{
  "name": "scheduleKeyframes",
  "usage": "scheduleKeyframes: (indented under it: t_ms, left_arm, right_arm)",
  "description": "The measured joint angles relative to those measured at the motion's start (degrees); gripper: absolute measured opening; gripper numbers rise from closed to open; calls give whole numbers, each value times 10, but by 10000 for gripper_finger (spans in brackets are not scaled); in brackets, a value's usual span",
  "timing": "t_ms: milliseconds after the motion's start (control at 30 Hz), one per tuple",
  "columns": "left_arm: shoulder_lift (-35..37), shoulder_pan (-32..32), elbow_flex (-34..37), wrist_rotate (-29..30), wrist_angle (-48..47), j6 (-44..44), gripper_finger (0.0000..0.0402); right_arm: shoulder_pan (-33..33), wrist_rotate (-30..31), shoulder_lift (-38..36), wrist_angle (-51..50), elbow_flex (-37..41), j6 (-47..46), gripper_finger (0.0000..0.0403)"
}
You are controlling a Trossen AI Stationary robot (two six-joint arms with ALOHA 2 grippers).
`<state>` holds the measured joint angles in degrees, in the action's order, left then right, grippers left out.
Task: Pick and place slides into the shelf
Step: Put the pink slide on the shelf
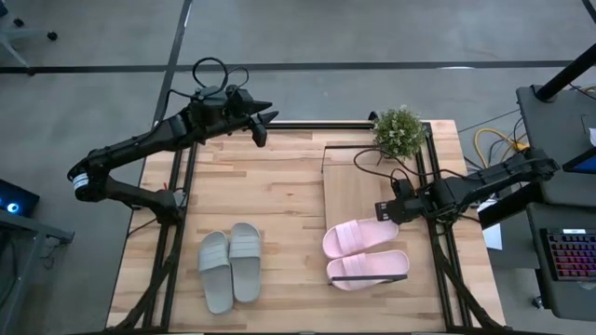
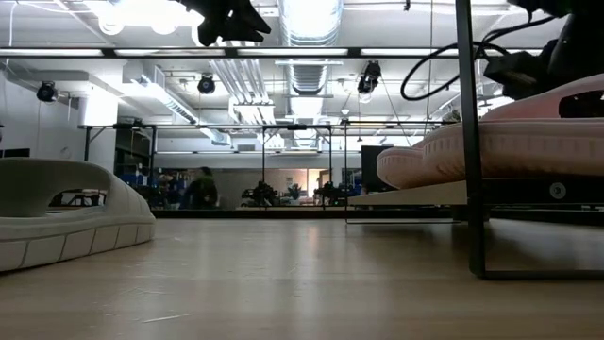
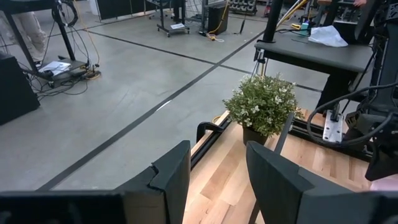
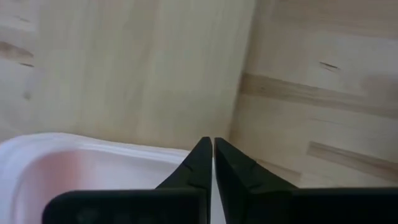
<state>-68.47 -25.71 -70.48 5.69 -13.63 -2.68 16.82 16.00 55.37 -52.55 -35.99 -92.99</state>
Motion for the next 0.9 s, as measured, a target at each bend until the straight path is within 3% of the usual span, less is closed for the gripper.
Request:
scheduleKeyframes:
  t_ms: [900]
  left_arm:
    - [0, 0, 0, 2, 0, 1, 141]
  right_arm:
    - [5, -100, -1, 10, 9, 10, 8]
